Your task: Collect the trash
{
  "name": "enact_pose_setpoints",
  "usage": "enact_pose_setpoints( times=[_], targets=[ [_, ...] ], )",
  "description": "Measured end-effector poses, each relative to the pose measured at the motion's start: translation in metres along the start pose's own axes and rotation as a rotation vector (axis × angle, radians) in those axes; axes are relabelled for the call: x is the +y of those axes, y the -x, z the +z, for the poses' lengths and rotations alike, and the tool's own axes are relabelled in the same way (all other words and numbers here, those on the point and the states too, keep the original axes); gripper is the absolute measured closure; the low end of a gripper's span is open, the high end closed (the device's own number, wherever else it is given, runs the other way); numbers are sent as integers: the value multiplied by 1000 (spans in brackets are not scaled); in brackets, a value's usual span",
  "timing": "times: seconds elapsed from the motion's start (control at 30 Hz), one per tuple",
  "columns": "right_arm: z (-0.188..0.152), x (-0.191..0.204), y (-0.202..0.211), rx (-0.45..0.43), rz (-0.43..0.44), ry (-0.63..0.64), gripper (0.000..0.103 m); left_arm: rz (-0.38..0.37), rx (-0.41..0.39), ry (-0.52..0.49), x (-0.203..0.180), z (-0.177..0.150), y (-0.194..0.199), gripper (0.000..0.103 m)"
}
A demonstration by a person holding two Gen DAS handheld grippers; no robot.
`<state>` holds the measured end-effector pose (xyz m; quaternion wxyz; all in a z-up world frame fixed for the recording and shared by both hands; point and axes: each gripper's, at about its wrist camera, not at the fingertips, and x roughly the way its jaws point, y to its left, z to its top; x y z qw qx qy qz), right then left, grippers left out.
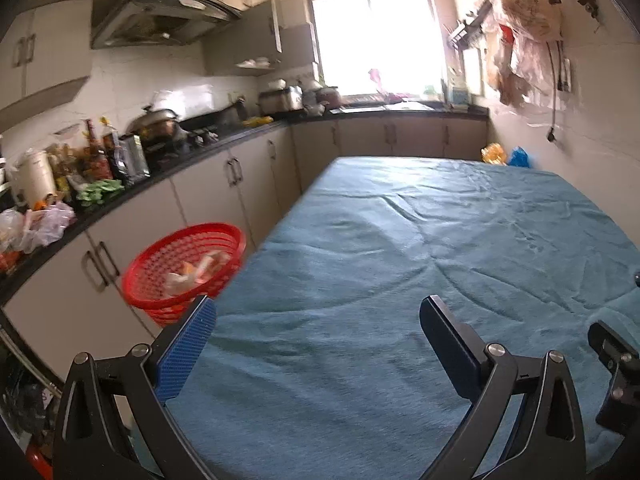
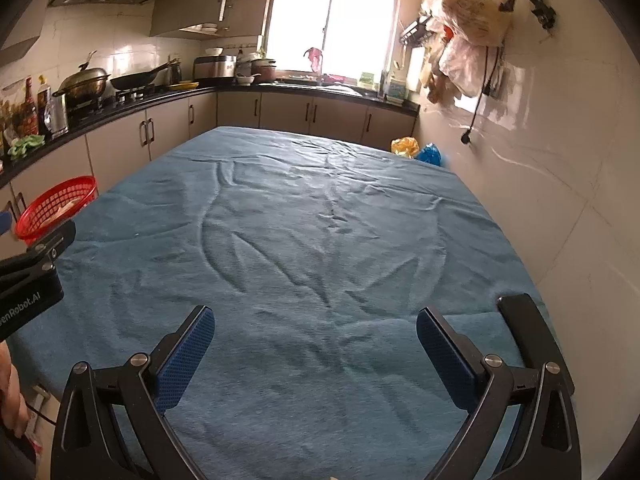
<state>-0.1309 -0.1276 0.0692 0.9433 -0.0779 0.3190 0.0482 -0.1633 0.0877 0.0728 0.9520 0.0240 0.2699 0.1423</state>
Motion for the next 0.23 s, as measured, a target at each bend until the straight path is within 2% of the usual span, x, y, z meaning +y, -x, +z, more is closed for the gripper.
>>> enact_pose_setpoints(
  times=[0.1,0.17,0.23],
  targets=[
    [7,-16,-15,30,-7,-32,1,-75,96,-23,-17,6,-21,2],
    [13,-27,-30,69,-4,-58,1,-156,186,-37,-34,10,-41,2],
    [19,-40,-46,113,-18,-92,1,-188,231,-53,-48,14,-53,2]
  ],
)
